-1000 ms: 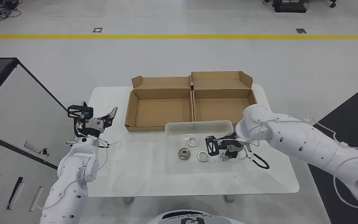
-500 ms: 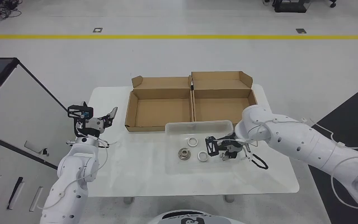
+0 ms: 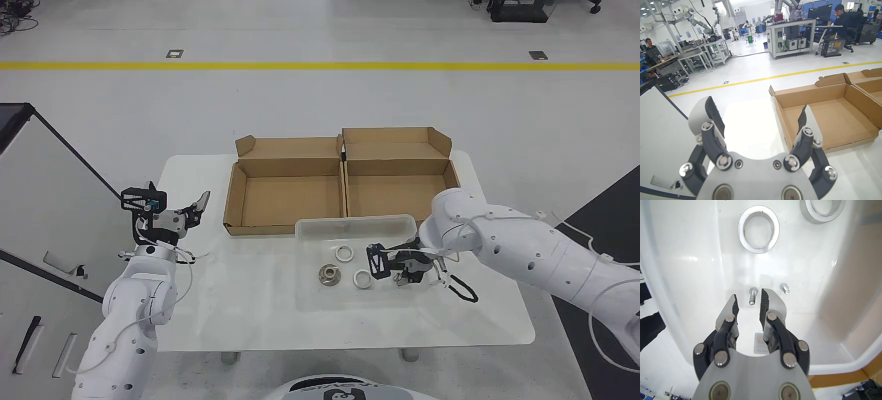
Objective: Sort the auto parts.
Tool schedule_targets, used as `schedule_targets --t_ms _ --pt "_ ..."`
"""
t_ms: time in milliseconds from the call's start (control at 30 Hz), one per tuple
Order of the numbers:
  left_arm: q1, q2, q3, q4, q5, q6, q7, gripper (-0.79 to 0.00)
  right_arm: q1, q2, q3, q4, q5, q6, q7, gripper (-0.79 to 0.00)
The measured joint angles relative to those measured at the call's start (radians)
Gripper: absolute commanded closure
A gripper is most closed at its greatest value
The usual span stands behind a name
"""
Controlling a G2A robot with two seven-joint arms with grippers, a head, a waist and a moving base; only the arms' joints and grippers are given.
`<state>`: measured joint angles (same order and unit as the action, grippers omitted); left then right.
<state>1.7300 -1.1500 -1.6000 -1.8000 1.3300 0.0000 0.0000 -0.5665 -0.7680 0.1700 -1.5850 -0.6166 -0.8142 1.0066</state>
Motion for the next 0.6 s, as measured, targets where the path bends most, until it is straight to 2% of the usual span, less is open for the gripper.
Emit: schedule_targets --t_ms 200,600 --pt "0.0 0.0 0.0 0.0 0.0 0.0 0.0 -0.785 -0.003 -0.004 0.0 0.006 -0.002 0.003 0.003 -0.234" --pt "0.0 0.0 0.0 0.0 0.0 0.0 0.0 -0.785 -0.002 -0.011 0.0 0.016 0.001 0.004 0.004 -0.126"
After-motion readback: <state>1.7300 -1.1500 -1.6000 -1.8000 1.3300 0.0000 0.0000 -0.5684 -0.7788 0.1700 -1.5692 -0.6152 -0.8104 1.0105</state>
